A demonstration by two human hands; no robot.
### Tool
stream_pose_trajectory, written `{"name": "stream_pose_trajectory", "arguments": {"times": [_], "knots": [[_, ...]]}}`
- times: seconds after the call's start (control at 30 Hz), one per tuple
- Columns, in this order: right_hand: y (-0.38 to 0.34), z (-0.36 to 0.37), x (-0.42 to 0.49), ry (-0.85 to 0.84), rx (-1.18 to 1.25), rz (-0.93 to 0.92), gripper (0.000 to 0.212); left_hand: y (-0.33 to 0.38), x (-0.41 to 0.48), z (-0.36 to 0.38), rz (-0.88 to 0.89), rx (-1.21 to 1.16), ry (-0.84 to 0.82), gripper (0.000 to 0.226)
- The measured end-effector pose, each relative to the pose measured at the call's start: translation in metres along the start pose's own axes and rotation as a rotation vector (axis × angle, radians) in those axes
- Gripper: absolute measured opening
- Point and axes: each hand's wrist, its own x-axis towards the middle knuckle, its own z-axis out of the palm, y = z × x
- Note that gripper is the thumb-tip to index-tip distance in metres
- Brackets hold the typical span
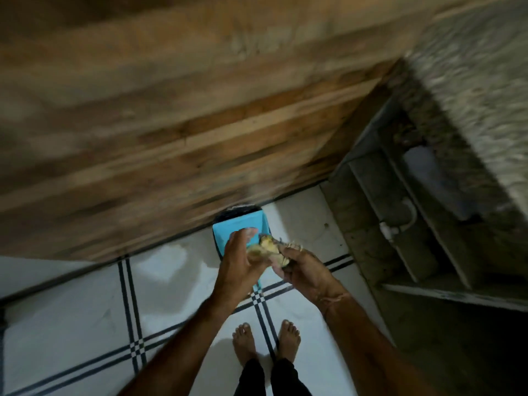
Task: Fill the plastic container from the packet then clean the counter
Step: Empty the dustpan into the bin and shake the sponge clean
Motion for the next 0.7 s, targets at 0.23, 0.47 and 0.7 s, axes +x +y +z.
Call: {"name": "stream_pose_trajectory", "arguments": {"times": [0.23, 0.47, 0.7], "knots": [[-0.058, 0.003, -0.135, 0.014, 0.139, -0.274, 0.026, 0.152, -0.019, -0.008, -0.337, -0.550, -0.183, 0.028], [-0.127, -0.050, -0.217, 0.041, -0.057, -0.552, 0.042, 0.277, -0.003, 0.040, 0.022, -0.381, -0.280, 0.020], [-0.215, -0.128, -0.269, 0.261, 0.001, -0.761, 0.025, 0.371, 0.020, 0.144, 0.060, -0.372, -0.353, 0.028]]}}
